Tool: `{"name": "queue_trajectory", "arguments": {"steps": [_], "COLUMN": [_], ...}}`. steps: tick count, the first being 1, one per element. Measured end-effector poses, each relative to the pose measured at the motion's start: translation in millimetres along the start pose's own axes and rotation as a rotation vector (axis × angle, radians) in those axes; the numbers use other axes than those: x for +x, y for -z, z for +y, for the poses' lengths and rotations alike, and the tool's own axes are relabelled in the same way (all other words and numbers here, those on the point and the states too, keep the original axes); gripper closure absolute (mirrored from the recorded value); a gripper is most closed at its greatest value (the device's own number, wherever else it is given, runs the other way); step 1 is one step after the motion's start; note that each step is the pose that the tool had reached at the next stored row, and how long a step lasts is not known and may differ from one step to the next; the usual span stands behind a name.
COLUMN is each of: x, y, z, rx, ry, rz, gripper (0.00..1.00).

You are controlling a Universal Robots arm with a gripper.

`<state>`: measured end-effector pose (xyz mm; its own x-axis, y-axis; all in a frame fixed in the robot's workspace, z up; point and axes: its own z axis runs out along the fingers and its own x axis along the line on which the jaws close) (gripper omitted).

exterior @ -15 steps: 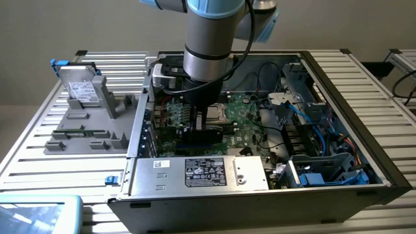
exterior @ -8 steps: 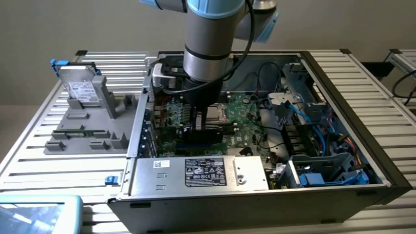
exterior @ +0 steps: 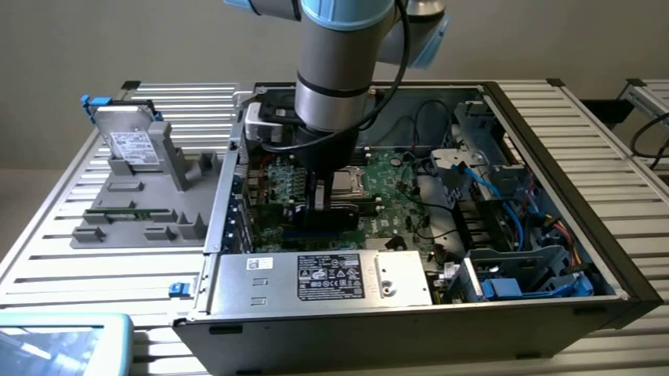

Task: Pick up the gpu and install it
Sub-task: 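Insert the gpu into the slot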

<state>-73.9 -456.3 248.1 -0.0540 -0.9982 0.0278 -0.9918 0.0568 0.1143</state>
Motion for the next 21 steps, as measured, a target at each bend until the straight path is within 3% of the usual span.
{"name": "queue_trajectory", "arguments": {"steps": [8, 11, 15, 21], "x": [1.2, 1.2, 1.5, 3.4], "y": [0.0, 0.2, 0.2, 0.6], "z": [-0.1, 0.0, 0.0, -0.1], "rx": [0.0009, 0.001, 0.0009, 0.0009], "ry": [0.0, 0.001, 0.002, 0.002], "rz": [-0.001, -0.0062, -0.0179, -0.0182], "gripper": [0.72, 0.72, 0.72, 0.72]}}
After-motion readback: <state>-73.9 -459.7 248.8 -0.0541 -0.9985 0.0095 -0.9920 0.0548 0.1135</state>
